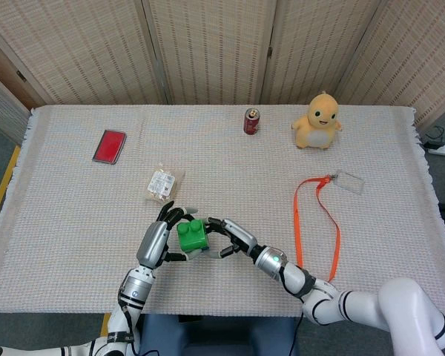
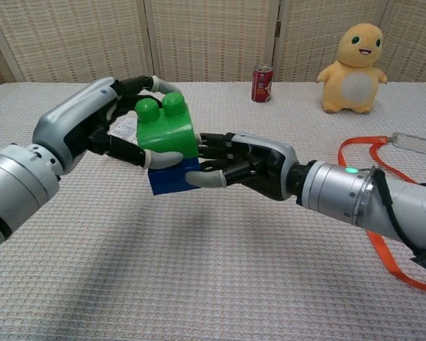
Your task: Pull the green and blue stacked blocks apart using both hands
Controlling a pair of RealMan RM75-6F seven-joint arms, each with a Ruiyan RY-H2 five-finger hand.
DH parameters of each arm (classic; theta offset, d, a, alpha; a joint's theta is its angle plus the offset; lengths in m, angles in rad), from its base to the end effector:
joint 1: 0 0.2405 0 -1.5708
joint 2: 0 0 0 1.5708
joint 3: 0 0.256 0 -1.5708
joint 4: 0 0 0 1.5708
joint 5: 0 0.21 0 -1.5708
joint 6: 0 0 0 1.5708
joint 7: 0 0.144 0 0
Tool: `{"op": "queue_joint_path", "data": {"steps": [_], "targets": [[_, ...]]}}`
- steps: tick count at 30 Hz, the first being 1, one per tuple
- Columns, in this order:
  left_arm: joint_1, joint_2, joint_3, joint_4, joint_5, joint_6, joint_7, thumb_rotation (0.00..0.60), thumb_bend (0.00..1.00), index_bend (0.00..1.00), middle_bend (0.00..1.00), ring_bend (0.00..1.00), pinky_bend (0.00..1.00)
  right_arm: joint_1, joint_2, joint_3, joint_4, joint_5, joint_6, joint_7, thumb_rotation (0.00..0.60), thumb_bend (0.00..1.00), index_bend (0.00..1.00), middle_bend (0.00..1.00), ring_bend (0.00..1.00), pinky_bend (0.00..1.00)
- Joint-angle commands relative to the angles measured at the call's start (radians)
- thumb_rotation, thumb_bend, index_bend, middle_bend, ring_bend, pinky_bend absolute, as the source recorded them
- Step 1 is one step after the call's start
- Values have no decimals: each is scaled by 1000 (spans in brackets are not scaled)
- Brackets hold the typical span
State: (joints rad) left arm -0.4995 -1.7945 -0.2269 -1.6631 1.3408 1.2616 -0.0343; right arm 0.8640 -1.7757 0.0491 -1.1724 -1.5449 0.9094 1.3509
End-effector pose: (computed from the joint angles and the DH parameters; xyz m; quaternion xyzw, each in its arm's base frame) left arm -0.0932 0.2646 -0.0316 -0.5190 -0.5507 -0.5973 0.2658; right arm -0.1062 -0.3198 -0.0981 -0.4761 0.7439 -0.4657 0.0549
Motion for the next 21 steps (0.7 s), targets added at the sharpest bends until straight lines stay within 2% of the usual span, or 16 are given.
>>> {"op": "queue_joint_path", "data": {"steps": [1,13,17,21], "targets": [[-2,1,-3,-3,2,2,-3,600,391,265,701,233,0,-2,-3,-1,4,2,-3,-2,600,389,666,465,338,193],[-21,17,-33,-11,13,2,-19,600,391,265,702,233,0,-29,-12,-23,42,1,-4,-66,600,389,683,479,343,200],[-17,40,-30,-2,17,3,-35,600,391,265,702,234,0,-54,29,-19,30,-1,41,-166,600,389,683,479,344,201],[-7,65,-18,41,13,0,-52,600,391,264,702,232,0,-85,135,-13,-57,21,67,-378,600,389,683,479,344,201]]}}
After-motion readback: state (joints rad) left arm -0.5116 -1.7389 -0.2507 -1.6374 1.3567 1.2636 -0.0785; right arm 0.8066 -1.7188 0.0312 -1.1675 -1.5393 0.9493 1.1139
